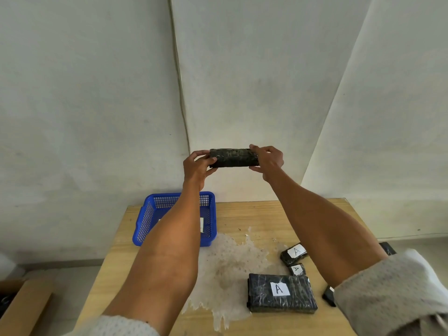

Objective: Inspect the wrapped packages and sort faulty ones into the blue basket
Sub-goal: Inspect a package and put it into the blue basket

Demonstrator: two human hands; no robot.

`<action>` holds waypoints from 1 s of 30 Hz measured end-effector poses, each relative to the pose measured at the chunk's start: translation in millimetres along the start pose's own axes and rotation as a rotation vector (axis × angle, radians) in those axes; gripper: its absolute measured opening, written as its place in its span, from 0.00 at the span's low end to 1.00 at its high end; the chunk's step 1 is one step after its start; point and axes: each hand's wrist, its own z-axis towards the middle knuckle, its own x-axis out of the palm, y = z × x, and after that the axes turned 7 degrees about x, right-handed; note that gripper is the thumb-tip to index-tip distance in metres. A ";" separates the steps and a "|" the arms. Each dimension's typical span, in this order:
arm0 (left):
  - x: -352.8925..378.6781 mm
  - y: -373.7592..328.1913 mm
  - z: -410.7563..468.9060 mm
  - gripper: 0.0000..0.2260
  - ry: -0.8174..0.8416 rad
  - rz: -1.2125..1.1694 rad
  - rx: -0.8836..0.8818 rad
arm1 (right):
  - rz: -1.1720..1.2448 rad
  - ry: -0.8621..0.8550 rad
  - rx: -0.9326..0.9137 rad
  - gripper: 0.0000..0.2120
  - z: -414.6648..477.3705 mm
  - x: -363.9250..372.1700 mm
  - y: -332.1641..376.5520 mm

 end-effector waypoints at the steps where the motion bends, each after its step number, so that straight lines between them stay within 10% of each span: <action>1: -1.1 1.6 -1.5 0.13 0.017 0.006 0.007 | -0.006 -0.024 -0.008 0.13 -0.2 0.8 0.6; 11: -1.2 -0.6 -4.5 0.13 -0.028 0.061 0.063 | 0.034 -0.036 -0.059 0.14 -3.9 6.8 -1.3; 18: -2.9 -7.9 14.2 0.09 -0.226 0.075 -0.017 | 0.060 0.390 -0.192 0.23 -3.6 -2.0 -13.0; 30: 1.2 -5.0 24.0 0.12 -0.155 0.150 0.006 | -0.155 0.208 -0.327 0.24 3.7 0.2 -18.2</action>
